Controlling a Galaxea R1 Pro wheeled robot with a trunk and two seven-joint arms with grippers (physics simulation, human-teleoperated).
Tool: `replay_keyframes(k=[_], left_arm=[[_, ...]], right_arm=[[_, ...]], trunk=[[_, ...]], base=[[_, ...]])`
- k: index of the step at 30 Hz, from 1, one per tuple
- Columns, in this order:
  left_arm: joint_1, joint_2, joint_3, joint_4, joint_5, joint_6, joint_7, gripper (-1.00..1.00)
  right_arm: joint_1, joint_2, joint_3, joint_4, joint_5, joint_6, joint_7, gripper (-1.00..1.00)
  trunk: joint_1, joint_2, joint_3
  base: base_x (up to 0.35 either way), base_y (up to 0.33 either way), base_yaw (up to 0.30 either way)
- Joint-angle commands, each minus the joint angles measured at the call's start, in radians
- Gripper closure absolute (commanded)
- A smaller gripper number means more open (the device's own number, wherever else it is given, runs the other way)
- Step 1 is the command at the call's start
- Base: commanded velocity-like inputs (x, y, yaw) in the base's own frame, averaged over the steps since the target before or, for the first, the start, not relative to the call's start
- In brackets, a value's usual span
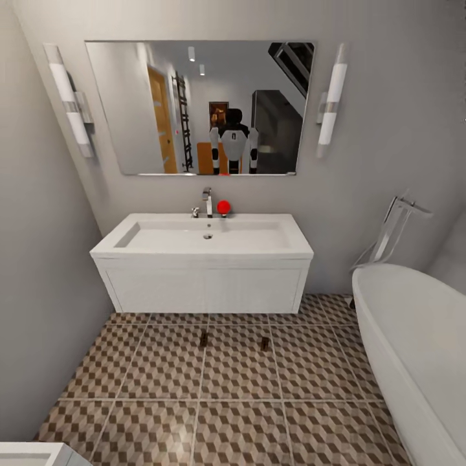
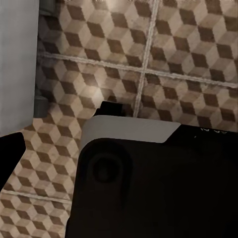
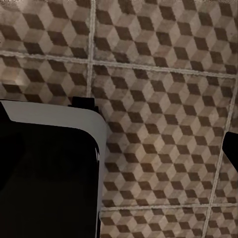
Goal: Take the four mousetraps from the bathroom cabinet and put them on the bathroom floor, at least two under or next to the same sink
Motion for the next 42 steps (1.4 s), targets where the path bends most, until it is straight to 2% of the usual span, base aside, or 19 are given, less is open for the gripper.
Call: replay_keyframes(k=[1, 28, 37, 42], left_arm=[[-0.001, 0.0, 0.007, 0.001, 0.006, -0.004, 0.0, -1.0], [0.001, 0.0, 0.006, 0.001, 0.006, -0.005, 0.0, -1.0], [0.001, 0.0, 0.006, 0.001, 0.006, -0.005, 0.0, -1.0], [0.001, 0.0, 0.006, 0.001, 0.006, -0.005, 0.0, -1.0]], right_arm=[[-0.001, 0.0, -0.008, 0.003, 0.011, -0.005, -0.004, -1.0], [-0.001, -0.002, -0.008, 0.003, 0.011, -0.005, -0.004, -1.0], [-0.001, -0.003, -0.008, 0.003, 0.014, -0.004, -0.003, -1.0], [-0.001, -0.004, -0.008, 0.003, 0.033, -0.004, -0.003, -1.0]], trunk=[[0.0, -0.001, 0.001], [0.0, -0.001, 0.042], [0.0, -0.001, 0.047], [0.0, -0.001, 0.048]], base=[[0.0, 0.0, 0.0], [0.0, 0.0, 0.0], [0.0, 0.0, 0.0], [0.0, 0.0, 0.0]])
